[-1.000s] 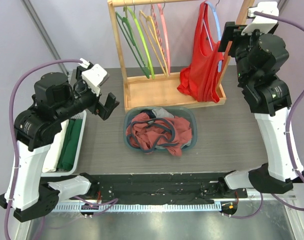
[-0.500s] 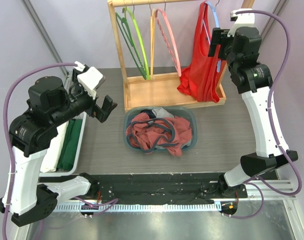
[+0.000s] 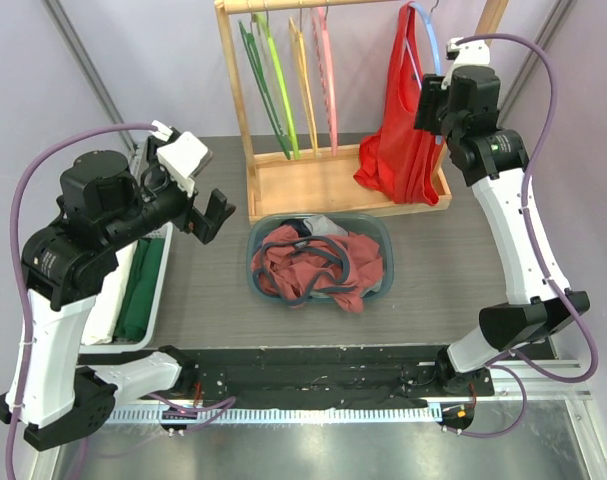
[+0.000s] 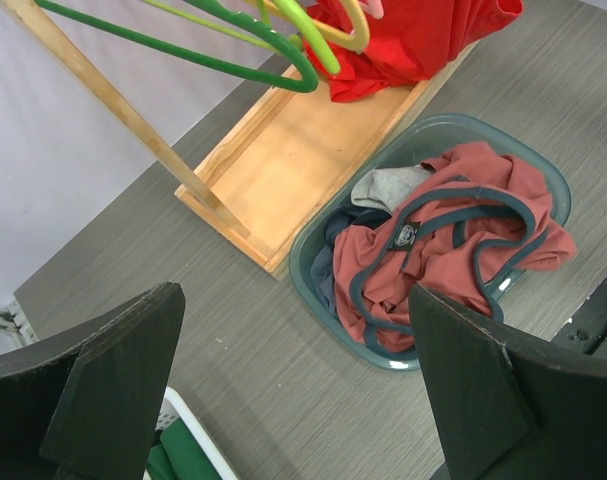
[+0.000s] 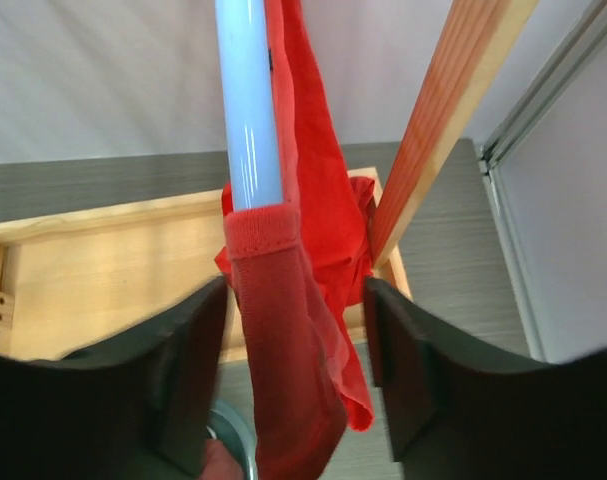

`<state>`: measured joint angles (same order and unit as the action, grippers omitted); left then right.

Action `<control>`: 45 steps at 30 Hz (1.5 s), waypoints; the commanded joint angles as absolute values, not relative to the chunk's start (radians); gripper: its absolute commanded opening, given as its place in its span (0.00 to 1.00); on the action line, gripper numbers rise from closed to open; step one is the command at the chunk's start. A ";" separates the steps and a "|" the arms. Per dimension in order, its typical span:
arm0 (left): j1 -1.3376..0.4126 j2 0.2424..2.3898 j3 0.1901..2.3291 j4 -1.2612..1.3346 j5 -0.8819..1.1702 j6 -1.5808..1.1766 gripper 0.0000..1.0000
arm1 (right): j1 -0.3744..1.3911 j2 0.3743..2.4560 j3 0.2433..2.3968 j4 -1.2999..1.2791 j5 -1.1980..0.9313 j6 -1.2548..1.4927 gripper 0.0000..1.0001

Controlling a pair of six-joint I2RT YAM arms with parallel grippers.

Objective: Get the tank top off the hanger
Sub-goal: Pick up the hanger from the clothesline.

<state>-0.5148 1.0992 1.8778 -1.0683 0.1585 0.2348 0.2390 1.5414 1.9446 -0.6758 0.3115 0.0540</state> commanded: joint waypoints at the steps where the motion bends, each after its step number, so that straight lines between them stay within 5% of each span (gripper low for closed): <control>1: -0.511 1.104 1.876 -1.026 0.164 0.230 1.00 | 0.236 1.502 1.908 -0.606 0.304 0.069 0.52; 5: -0.511 1.106 1.875 -1.026 0.161 0.235 1.00 | 0.236 1.465 1.837 -0.551 0.321 0.069 0.20; 10: -0.511 1.098 1.871 -1.026 0.156 0.235 1.00 | 0.236 1.414 1.731 -0.468 0.336 0.051 0.01; 22: -0.511 1.078 1.848 -1.025 0.143 0.249 1.00 | 0.236 1.336 1.673 -0.183 0.370 -0.044 0.01; 30: -0.509 1.069 1.841 -1.025 0.137 0.255 1.00 | 0.236 1.385 1.783 -0.213 0.362 -0.040 0.01; 45: -0.509 1.074 1.868 -1.028 0.144 0.253 1.00 | 0.238 1.000 1.343 -0.459 0.081 0.138 0.01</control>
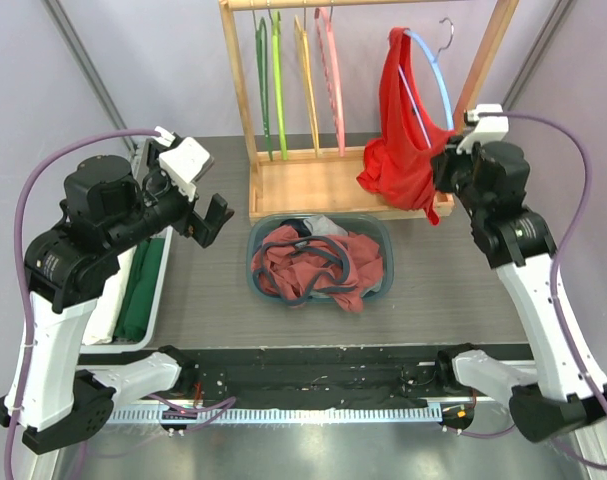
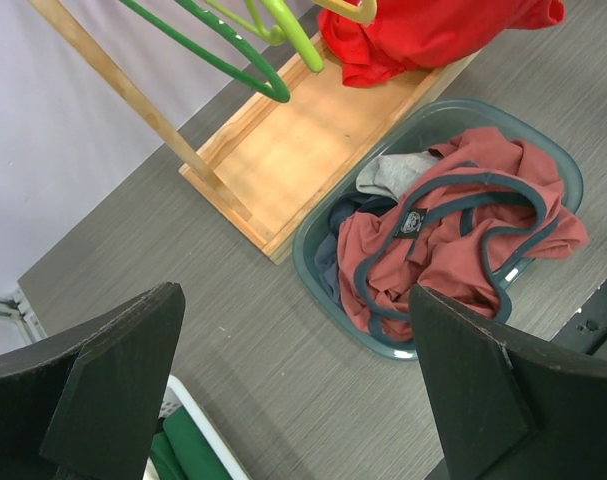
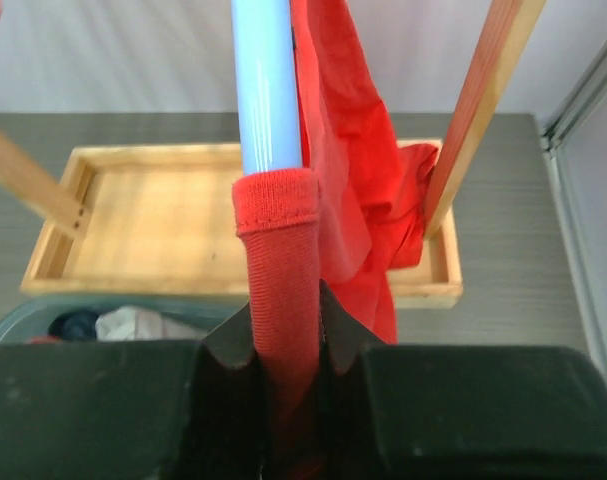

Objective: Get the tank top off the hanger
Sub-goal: Pick up the hanger from the clothesline.

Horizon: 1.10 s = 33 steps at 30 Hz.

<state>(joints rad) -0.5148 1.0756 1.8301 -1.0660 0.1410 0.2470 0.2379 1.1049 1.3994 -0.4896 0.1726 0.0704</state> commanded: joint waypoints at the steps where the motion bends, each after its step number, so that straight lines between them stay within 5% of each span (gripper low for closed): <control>1: -0.509 1.074 1.868 -1.031 0.143 0.253 1.00 | 0.238 0.944 1.329 -0.463 0.078 0.141 0.01; 13: -0.509 1.066 1.868 -1.046 0.167 0.241 1.00 | 0.238 0.653 1.531 -0.462 0.025 0.100 0.01; 33: -0.491 1.035 1.850 -1.054 0.216 0.238 1.00 | 0.247 1.120 2.232 -0.532 -0.353 0.212 0.01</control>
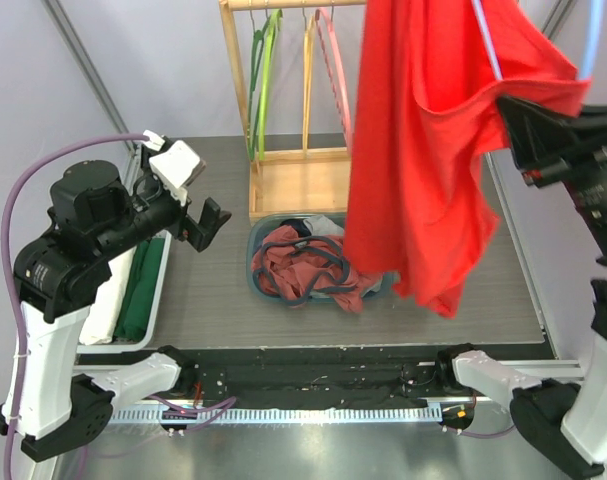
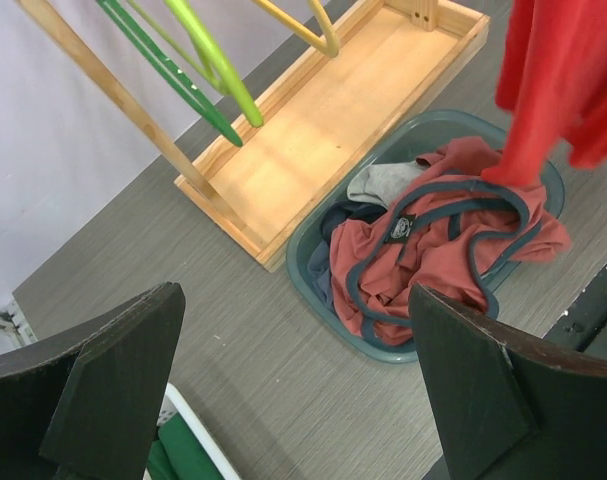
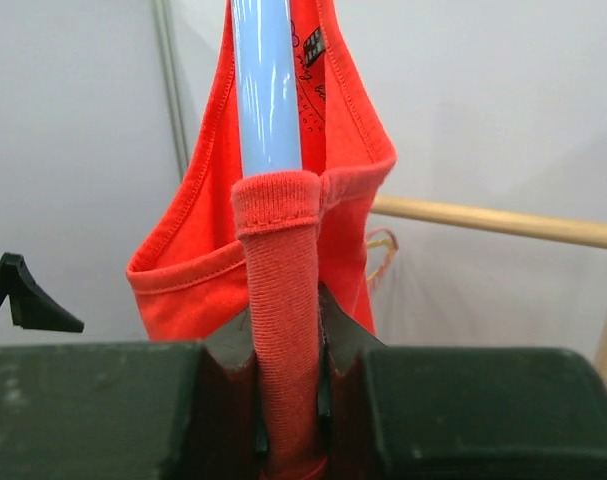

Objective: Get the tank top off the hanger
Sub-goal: Pick up the hanger from the clothesline.

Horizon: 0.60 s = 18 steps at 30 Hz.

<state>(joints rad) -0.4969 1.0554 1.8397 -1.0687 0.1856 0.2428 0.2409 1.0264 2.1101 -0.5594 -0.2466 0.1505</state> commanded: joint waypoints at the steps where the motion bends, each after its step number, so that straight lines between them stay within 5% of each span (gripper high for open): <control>1: -0.492 1.034 1.848 -1.052 0.218 0.236 1.00 | 0.247 1.143 2.262 -0.544 -0.371 0.245 0.01; 18: -0.488 1.029 1.818 -1.045 0.252 0.224 1.00 | 0.244 1.328 2.490 -0.207 -0.620 0.508 0.01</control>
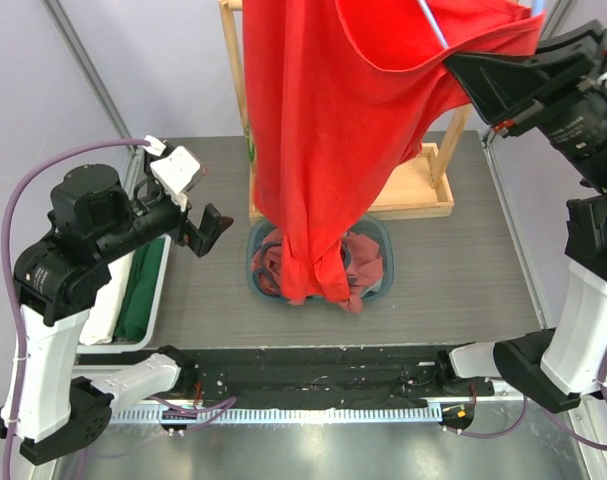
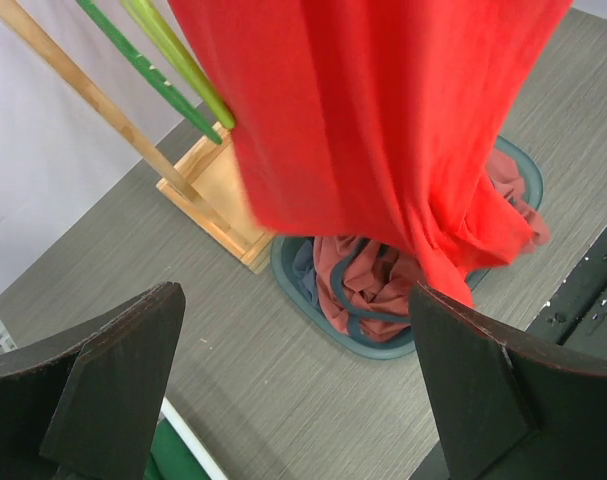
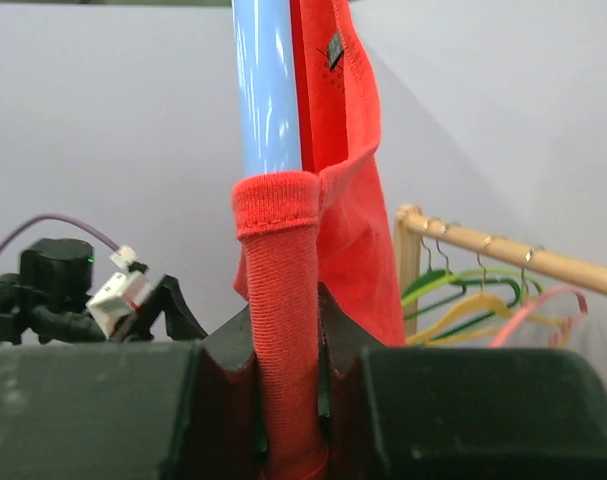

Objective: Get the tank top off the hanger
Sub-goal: Pick up the hanger from the clothesline, then remove the tank top from the hanger.

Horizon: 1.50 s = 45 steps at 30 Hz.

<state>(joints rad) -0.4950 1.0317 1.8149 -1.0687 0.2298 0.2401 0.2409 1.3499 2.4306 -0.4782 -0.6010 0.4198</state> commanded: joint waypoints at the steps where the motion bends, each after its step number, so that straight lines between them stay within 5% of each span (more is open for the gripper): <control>1: -0.488 1.031 1.819 -1.046 0.252 0.225 1.00 | 0.244 1.333 2.488 -0.171 -0.629 0.526 0.01; 35: -0.466 1.040 1.825 -1.045 0.275 0.210 1.00 | 0.239 1.467 2.566 -0.133 -0.587 0.471 0.01; 45: -0.465 1.017 1.807 -1.052 0.270 0.222 1.00 | 0.239 1.338 2.324 -0.227 -0.629 0.387 0.01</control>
